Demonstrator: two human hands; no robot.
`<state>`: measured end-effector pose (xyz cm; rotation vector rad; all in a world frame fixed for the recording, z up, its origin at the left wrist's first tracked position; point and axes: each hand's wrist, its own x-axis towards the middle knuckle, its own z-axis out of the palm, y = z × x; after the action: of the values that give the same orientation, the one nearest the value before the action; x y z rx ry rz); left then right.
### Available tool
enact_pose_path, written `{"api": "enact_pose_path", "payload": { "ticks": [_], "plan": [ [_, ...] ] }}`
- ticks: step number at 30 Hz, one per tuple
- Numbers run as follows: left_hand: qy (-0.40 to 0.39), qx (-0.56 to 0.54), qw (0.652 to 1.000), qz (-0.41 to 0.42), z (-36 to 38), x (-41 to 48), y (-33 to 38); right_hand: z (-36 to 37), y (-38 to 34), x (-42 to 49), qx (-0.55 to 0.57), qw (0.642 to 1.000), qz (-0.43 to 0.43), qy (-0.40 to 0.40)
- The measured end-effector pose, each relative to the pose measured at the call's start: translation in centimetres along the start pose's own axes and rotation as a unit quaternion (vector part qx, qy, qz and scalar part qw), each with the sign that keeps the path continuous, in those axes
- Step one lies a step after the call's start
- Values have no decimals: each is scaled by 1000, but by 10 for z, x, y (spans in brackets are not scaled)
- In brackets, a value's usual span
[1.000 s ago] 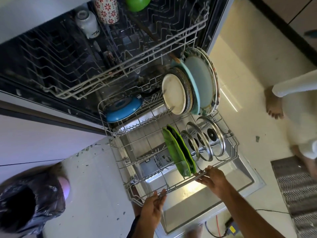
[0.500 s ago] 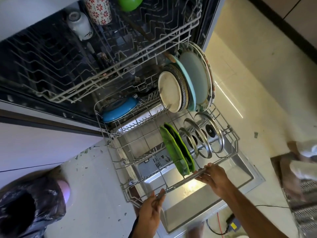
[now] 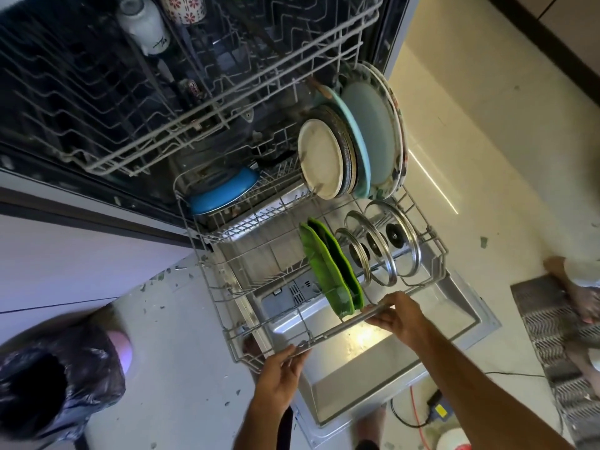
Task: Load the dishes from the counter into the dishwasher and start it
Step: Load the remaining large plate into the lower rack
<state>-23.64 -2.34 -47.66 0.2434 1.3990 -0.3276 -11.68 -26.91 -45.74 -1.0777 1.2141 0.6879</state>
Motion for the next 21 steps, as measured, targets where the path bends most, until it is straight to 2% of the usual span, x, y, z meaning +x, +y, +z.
{"api": "enact_pose_path", "payload": {
  "ticks": [11,21],
  "plan": [
    [-25,-17,1000,5,-3,-4,-12,-16,-7,8,31,999,14,-20],
    [-32,-56,998,0,-8,-8,1,-8,-4,-3,29,998,-40,-47]
  ]
}}
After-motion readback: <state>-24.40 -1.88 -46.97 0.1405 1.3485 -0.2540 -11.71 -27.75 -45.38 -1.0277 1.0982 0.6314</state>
